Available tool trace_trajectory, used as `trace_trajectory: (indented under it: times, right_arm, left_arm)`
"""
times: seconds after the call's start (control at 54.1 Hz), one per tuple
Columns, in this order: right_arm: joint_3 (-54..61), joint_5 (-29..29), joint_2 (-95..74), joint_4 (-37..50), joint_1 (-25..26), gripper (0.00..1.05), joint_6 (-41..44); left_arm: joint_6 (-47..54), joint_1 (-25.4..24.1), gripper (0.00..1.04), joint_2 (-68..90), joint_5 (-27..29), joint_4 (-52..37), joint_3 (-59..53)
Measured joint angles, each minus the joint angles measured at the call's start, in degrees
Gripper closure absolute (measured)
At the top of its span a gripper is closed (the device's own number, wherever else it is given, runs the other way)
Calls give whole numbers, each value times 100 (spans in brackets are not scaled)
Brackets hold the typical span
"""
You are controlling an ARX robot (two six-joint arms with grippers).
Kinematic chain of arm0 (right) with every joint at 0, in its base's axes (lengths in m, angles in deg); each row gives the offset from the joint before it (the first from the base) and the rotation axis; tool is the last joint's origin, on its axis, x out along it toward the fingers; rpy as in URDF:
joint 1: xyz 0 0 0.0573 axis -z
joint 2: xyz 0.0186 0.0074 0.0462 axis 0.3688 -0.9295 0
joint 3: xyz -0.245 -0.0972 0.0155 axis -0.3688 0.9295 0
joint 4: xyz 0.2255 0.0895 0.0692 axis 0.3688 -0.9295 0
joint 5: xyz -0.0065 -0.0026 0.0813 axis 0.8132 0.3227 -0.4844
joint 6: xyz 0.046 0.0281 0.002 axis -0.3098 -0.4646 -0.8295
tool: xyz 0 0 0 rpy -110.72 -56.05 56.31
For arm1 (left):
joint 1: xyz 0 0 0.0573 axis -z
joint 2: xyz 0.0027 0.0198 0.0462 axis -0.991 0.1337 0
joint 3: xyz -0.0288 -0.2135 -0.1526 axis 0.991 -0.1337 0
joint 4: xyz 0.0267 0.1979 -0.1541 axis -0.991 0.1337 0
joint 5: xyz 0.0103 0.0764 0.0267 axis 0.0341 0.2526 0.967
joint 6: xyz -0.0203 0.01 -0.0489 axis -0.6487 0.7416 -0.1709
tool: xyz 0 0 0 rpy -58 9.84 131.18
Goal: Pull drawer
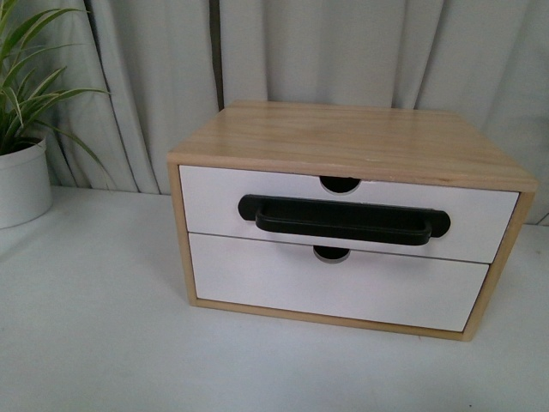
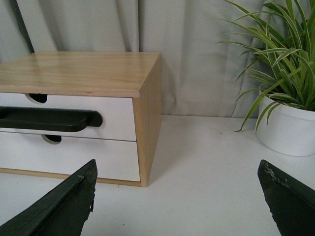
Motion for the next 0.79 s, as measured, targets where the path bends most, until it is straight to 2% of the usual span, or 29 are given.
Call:
trace_trajectory:
  times: [0.795]
  right_arm:
    - [0, 0, 0, 0, 0, 9, 0]
  left_arm:
    - [2, 0, 6, 0, 0, 0, 0]
